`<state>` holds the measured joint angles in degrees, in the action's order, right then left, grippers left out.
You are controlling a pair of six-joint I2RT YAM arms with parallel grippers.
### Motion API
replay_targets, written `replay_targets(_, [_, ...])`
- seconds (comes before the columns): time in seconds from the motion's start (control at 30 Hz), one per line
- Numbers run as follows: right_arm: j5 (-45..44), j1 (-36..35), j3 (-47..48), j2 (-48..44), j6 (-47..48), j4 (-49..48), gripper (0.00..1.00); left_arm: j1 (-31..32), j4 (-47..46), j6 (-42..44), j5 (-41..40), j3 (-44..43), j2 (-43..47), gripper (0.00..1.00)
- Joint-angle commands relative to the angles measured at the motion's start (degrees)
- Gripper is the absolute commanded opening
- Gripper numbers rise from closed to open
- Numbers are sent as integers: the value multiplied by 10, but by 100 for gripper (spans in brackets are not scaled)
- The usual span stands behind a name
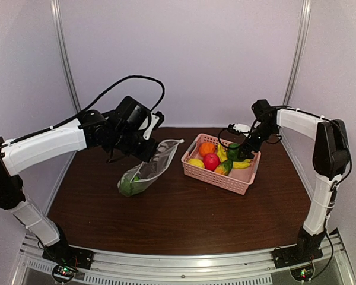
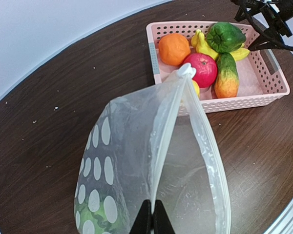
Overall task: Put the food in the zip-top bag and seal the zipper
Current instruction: Pick up the fake vegetable from the bin.
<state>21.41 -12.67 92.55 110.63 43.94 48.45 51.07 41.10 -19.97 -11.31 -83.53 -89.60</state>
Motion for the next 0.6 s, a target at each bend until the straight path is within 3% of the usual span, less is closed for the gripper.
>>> replay_targets(0.0, [-7,-1,21,8,14,-16,95,-2,-23,-8,2,-5,1,0])
replay_targets(0.4, [-9,-4,38,45,18,-20,94,-2,-22,-15,1,-15,0,0])
replay_targets(0.57, [-6,-5,36,53,24,-14,87,-2,-27,-18,-2,-14,0,0])
